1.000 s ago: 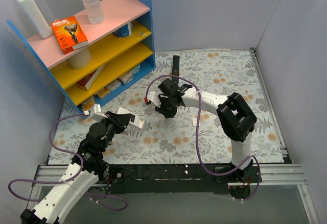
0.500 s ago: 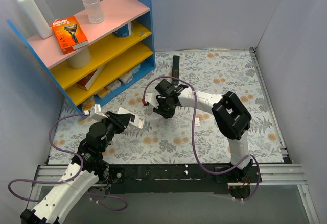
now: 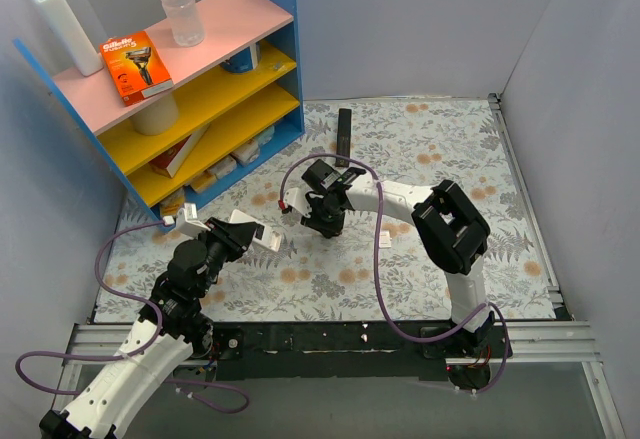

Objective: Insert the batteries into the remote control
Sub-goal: Pick up the battery from the center of the board.

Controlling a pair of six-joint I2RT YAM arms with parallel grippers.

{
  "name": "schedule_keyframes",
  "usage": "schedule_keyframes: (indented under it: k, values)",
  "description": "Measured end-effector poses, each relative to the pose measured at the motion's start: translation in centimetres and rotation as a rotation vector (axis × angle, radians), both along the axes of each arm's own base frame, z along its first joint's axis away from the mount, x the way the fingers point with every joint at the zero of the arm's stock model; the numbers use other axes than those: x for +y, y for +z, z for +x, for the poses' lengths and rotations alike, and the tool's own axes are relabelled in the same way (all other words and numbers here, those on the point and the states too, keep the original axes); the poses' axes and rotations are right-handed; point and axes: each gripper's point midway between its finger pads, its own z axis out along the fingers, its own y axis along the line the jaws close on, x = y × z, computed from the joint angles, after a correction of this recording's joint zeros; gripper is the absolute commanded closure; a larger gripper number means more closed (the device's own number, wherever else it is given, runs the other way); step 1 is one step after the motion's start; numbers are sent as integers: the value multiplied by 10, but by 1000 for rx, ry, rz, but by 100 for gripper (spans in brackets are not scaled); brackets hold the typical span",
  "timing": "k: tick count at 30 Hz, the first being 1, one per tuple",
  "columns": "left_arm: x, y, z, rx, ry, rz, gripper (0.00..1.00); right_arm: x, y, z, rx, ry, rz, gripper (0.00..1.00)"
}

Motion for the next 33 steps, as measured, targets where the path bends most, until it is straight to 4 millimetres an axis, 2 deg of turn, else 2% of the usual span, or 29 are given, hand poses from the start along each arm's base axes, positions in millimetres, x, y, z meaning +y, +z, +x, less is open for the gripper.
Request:
schedule_keyframes:
  k: [5, 14, 18, 26, 28, 33]
  values:
    - [0, 0, 0, 0, 0, 0, 100, -3, -2, -2, 3, -2, -16, 64]
    - [0, 0, 0, -1, -1, -1, 100, -8, -2, -5, 9, -18, -23, 68]
    - [0, 1, 0, -2, -3, -2, 100, -11, -2, -9, 15, -31, -27, 80]
    - [-1, 5, -2, -16, -11, -12, 100, -22, -3, -22, 47, -82, -32, 91]
    - [-2, 6, -2, -21, -15, -16, 100, -25, -2, -28, 67, -104, -22, 99]
    - [-7, 18, -4, -70, -46, -40, 100, -27, 3, -46, 127, -198, 34, 99]
